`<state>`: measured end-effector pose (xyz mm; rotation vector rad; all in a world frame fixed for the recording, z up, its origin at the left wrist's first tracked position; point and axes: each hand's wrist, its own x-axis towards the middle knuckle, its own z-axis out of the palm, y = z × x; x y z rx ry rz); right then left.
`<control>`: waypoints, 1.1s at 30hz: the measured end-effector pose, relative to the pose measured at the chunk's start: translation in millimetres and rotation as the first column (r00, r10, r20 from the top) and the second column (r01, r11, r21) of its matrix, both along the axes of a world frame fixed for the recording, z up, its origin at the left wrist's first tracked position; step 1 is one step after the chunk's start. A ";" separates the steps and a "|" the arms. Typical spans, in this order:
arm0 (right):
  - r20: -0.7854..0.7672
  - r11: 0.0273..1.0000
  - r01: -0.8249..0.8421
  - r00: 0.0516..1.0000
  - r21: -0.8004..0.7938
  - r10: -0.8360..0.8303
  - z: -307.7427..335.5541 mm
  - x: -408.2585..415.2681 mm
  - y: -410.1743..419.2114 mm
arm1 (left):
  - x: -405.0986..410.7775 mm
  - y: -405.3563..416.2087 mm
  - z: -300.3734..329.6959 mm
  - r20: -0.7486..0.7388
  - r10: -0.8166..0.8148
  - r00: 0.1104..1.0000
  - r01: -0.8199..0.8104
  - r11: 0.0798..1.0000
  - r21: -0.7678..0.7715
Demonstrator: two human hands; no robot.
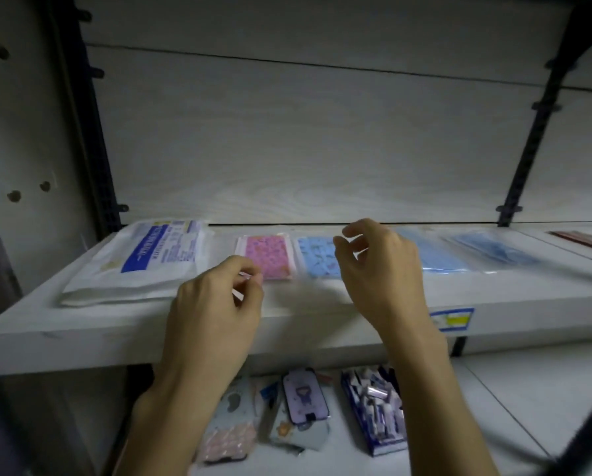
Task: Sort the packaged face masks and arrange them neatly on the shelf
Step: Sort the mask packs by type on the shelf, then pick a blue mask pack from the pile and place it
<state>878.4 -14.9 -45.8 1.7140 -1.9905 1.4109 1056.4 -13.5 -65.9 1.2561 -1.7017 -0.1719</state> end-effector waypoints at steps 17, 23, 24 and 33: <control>-0.034 0.986 0.161 0.987 0.046 -0.160 9.6 -232.0 171.8 | -243.6 109.1 12.8 0.056 -0.293 0.954 0.297 0.953 -0.067; -0.091 0.973 0.203 0.977 0.112 -0.194 7.1 -335.8 250.0 | -355.3 171.5 8.1 0.086 -0.421 0.903 0.427 0.903 -0.058; -0.097 0.971 0.206 0.976 0.122 -0.195 5.7 -350.9 260.8 | -370.4 179.4 5.7 0.080 -0.431 0.899 0.436 0.898 -0.056; -0.089 0.962 0.228 0.972 0.150 -0.216 1.1 -454.0 310.3 | -480.0 214.8 5.4 0.112 -0.521 0.846 0.527 0.849 -0.029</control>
